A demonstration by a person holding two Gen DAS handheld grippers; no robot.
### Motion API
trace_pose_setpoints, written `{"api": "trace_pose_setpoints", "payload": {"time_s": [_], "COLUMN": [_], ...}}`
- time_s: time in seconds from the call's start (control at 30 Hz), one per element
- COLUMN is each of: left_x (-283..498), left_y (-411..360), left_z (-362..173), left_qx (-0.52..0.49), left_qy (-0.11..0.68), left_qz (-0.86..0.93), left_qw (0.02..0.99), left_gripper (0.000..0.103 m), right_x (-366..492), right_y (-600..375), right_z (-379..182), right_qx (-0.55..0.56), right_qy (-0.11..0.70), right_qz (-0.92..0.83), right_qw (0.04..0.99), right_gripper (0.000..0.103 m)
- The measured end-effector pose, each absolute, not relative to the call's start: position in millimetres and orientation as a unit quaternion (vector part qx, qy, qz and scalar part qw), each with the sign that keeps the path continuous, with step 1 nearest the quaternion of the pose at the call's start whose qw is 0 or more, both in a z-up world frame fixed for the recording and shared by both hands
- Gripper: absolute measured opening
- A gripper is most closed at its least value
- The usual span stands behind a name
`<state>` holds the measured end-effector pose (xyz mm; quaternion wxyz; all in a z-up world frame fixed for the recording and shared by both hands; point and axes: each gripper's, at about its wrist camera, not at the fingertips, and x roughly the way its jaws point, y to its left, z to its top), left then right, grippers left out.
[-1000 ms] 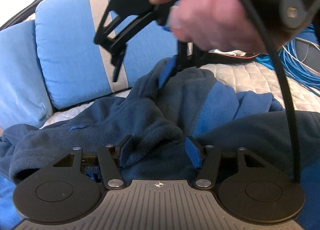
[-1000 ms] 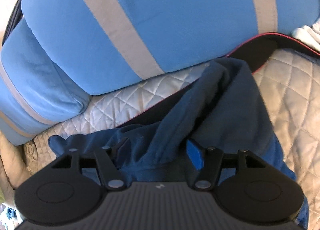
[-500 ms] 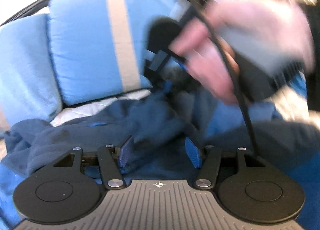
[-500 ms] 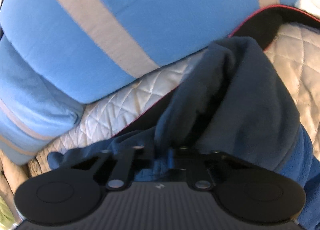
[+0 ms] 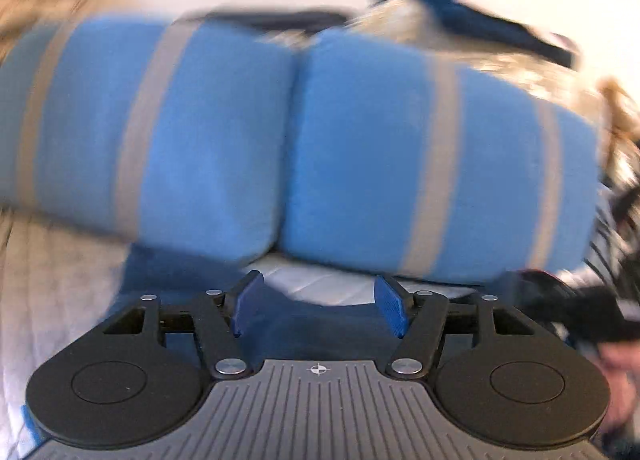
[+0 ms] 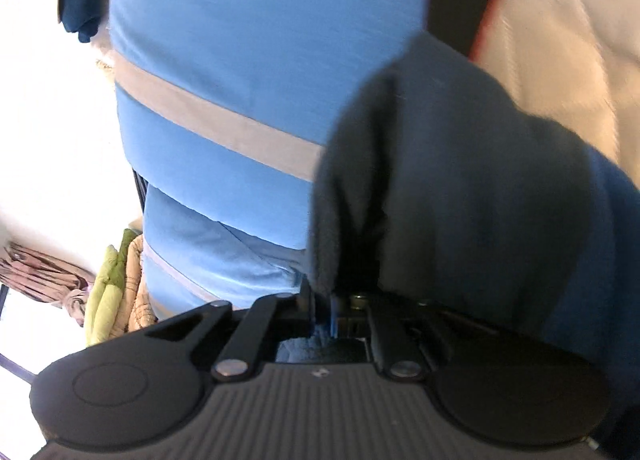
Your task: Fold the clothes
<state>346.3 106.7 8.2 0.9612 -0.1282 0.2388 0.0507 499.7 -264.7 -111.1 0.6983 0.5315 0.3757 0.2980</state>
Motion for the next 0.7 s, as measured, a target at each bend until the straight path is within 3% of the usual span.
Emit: {"api": "trace_pose_setpoints", "payload": {"time_s": [0.27,0.7], "left_x": [380,415], "left_y": [207,188], "left_z": [-29,-33], "left_qx": [-0.402,-0.44], "left_qy": [0.313,0.337], "left_qz": [0.044,0.021], "left_qw": [0.859,0.832], "left_gripper": [0.059,0.057], "right_x": [490,499], "right_y": [-270,-265], "right_z": [-133,-133], "right_qx": [0.546,0.536], "right_qy": [0.334,0.33], "right_qz": [0.346,0.363], "right_qw": [0.685,0.687], "right_gripper": [0.008,0.011]}}
